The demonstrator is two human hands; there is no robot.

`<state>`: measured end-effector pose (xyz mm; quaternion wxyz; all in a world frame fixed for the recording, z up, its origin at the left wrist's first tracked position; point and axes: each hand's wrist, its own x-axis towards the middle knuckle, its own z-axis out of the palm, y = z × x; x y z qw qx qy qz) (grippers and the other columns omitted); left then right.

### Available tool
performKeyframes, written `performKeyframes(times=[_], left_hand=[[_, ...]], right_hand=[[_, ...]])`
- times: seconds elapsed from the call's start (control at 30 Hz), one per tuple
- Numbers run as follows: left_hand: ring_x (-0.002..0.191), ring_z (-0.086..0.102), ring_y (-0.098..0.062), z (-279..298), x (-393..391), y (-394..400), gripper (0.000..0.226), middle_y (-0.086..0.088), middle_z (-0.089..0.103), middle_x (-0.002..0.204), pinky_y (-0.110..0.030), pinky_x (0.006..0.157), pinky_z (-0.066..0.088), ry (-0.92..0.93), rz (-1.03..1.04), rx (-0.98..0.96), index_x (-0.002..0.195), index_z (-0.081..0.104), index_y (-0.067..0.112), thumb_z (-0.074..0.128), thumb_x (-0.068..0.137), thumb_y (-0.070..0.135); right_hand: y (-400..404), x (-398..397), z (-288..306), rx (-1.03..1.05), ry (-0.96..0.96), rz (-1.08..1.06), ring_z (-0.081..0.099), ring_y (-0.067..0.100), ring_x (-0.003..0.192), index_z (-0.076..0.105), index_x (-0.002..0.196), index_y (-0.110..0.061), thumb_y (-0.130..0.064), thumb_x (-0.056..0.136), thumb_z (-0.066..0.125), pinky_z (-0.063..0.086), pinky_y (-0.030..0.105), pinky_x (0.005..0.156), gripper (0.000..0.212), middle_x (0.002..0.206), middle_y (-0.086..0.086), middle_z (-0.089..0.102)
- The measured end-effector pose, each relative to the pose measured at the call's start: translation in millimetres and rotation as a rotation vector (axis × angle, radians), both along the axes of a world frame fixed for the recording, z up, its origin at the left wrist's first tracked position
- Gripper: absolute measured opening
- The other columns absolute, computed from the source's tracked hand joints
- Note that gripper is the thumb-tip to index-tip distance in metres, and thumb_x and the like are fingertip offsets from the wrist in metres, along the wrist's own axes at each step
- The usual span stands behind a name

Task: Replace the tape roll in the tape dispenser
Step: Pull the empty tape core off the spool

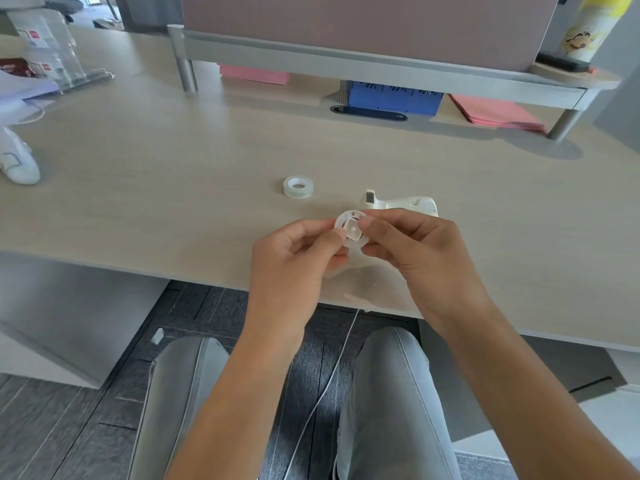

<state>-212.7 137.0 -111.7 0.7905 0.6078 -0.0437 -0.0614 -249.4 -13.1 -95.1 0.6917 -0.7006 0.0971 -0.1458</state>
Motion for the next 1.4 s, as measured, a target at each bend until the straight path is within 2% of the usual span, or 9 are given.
performKeyframes(times=[0.1, 0.17, 0.27, 0.33, 0.47, 0.73, 0.87, 1.23, 1.4], left_hand=[[0.077, 0.076, -0.019, 0.0, 2.8, 1.3, 0.006, -0.016, 0.081, 0.085, -0.042, 0.087, 0.064, 0.003, -0.01, 0.016, 0.09, 0.081, 0.009, 0.076, 0.087, 0.007], [0.076, 0.076, -0.018, 1.3, 4.1, 1.6, 0.003, -0.012, 0.082, 0.084, -0.046, 0.092, 0.062, -0.002, -0.017, 0.012, 0.086, 0.081, 0.011, 0.078, 0.084, 0.009], [0.083, 0.075, -0.022, 0.6, 7.5, 2.5, 0.004, -0.015, 0.082, 0.089, -0.053, 0.101, 0.056, -0.002, -0.035, -0.02, 0.085, 0.082, 0.011, 0.081, 0.082, 0.013], [0.086, 0.072, -0.025, -1.3, 10.2, 2.2, 0.005, -0.019, 0.081, 0.093, -0.052, 0.104, 0.053, 0.021, -0.063, -0.073, 0.085, 0.081, 0.009, 0.08, 0.083, 0.013], [0.081, 0.067, -0.02, -4.6, 12.0, -3.0, 0.005, -0.014, 0.08, 0.088, -0.036, 0.09, 0.054, 0.057, -0.096, -0.146, 0.087, 0.079, 0.005, 0.075, 0.087, 0.008], [0.08, 0.062, -0.022, -10.4, 12.0, -12.5, 0.005, -0.018, 0.075, 0.089, -0.035, 0.086, 0.051, 0.076, -0.089, -0.2, 0.086, 0.078, 0.005, 0.075, 0.087, 0.008], [0.071, 0.061, -0.017, -12.4, 11.2, -16.1, 0.004, -0.013, 0.074, 0.081, -0.031, 0.081, 0.051, 0.068, -0.098, -0.217, 0.084, 0.077, 0.006, 0.074, 0.087, 0.007], [0.069, 0.058, -0.015, -11.1, 14.3, -21.4, 0.007, -0.013, 0.069, 0.08, -0.019, 0.069, 0.054, 0.103, -0.14, -0.284, 0.09, 0.074, -0.002, 0.069, 0.09, 0.003], [0.069, 0.057, -0.013, -9.4, 16.1, -23.3, 0.008, -0.01, 0.073, 0.078, -0.017, 0.066, 0.054, 0.144, -0.154, -0.329, 0.087, 0.075, -0.001, 0.068, 0.091, 0.002]], right_hand=[[-0.6, 1.4, 0.2, 0.025, 0.023, 0.016, 0.075, 0.02, 0.095, 0.083, 0.104, -0.006, -0.015, 0.091, 0.077, 0.062, 0.035, 0.093, 0.017, 0.101, 0.012, 0.083], [0.2, 2.3, 1.1, 0.092, 0.026, 0.021, 0.074, 0.026, 0.094, 0.083, 0.1, -0.004, -0.015, 0.088, 0.078, 0.062, 0.036, 0.09, 0.017, 0.101, 0.019, 0.082], [2.4, 2.8, 2.8, 0.204, 0.026, 0.032, 0.067, 0.031, 0.092, 0.082, 0.093, -0.004, -0.021, 0.075, 0.081, 0.063, 0.03, 0.081, 0.025, 0.105, 0.029, 0.077], [2.8, 3.4, 3.2, 0.263, 0.029, 0.037, 0.064, 0.032, 0.092, 0.083, 0.089, -0.005, -0.021, 0.071, 0.081, 0.063, 0.027, 0.076, 0.024, 0.104, 0.032, 0.076], [2.1, 3.9, 0.5, 0.336, 0.03, 0.039, 0.062, 0.027, 0.088, 0.084, 0.087, -0.009, -0.023, 0.07, 0.082, 0.06, 0.025, 0.074, 0.023, 0.102, 0.027, 0.07], [0.0, 3.9, -3.8, 0.437, 0.035, 0.028, 0.065, 0.017, 0.075, 0.083, 0.086, -0.005, -0.017, 0.076, 0.079, 0.059, 0.024, 0.07, 0.016, 0.09, 0.015, 0.076], [-1.4, 1.7, -5.9, 0.481, 0.045, 0.027, 0.063, 0.014, 0.071, 0.083, 0.081, -0.008, -0.017, 0.076, 0.078, 0.058, 0.021, 0.066, 0.011, 0.083, 0.011, 0.075], [-4.9, 3.5, -9.4, 0.572, 0.071, 0.028, 0.061, 0.014, 0.073, 0.08, 0.087, -0.006, -0.017, 0.076, 0.08, 0.057, 0.021, 0.066, 0.016, 0.086, 0.01, 0.072], [-6.3, 6.4, -8.7, 0.608, 0.1, 0.018, 0.061, 0.014, 0.068, 0.076, 0.089, -0.005, -0.013, 0.088, 0.076, 0.056, 0.021, 0.063, 0.008, 0.076, 0.005, 0.068]])
